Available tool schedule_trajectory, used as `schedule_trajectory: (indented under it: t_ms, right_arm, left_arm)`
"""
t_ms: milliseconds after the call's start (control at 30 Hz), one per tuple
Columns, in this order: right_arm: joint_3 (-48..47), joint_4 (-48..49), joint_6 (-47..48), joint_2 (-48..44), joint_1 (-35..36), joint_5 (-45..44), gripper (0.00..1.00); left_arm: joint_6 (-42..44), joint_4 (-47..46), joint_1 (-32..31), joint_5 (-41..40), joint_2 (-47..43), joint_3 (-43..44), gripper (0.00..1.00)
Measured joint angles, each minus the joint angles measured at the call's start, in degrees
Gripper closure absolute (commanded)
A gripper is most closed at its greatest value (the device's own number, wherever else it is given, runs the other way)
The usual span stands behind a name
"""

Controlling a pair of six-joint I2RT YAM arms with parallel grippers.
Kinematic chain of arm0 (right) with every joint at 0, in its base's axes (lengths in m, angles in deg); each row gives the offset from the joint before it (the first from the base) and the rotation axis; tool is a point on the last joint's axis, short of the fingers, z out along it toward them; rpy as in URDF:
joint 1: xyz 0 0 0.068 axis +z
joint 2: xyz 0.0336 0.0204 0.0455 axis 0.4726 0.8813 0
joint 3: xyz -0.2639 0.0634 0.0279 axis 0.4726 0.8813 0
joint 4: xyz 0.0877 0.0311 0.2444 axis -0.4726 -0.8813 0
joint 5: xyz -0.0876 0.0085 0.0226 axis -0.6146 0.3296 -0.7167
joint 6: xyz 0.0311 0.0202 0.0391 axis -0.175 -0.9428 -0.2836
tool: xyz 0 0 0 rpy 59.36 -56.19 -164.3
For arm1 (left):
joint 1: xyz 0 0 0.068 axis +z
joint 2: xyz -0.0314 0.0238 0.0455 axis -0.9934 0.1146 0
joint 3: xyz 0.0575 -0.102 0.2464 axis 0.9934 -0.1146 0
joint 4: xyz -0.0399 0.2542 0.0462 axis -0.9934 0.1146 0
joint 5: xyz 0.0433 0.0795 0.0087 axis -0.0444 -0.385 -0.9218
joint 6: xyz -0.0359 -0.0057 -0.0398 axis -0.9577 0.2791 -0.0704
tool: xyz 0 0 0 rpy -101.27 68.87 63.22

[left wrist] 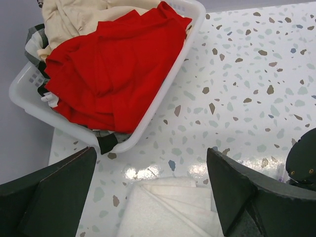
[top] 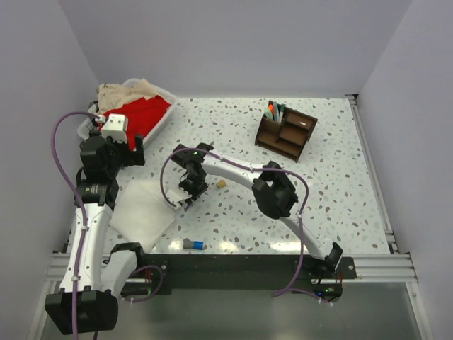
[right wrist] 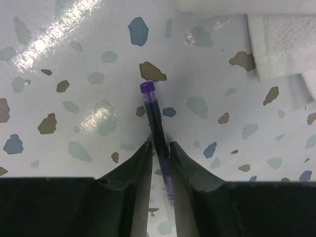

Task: Sort the stationery into containers
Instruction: Pick up the pen from the center of the board.

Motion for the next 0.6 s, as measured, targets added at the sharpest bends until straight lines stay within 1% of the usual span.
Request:
schedule_trajectory:
  t_ms: [33,67,133,167,200,300,400,533,600]
  right_arm:
    - [0.2,0.3,0.0,0.0,0.0,-0.2,0.82]
    - [0.4,0.5,0.2,-0.1,0.0,-0.4,0.88]
    - [0.7,0.9,0.5,-0.3,0.0,-1.0,0.93]
    - [0.8,1.0,0.7,-0.4,0.0,-1.2,0.98]
    - [0.8,1.0,0.8,-0.4,0.0,-1.4,1.00]
    - [0.4,0.7,0.7,-0.4,0.0,-1.5,1.00]
    - [-2.3,-0.4,-1.2,0.3,-0.8,-2.0,1.00]
    - [-10.1,-1.0,-8.2,0.3,-4.9,-1.3,1.00]
    - [-10.4,1.7,-13.1,-2.4,-8.1,-0.6,1.00]
  left_arm:
    - [0.0,-0.1,0.0,0.0,0.1,0.0,0.01]
    - [0.0,-0.1,0.0,0.0,0.2,0.0,0.01]
    - [0.0,-0.2,0.0,0.0,0.5,0.0,0.01]
    - [0.0,-0.3,0.0,0.1,0.8,0.0,0.01]
    - [0.0,-0.3,0.0,0.1,1.2,0.0,0.01]
    - [0.0,-0.3,0.0,0.5,2.7,0.2,0.02]
    - [0.1,-0.5,0.0,1.4,4.6,0.7,0.02]
    - [0.2,-3.8,0.0,3.6,7.7,1.7,0.04]
    - [0.2,-6.4,0.0,5.1,9.9,2.3,0.05]
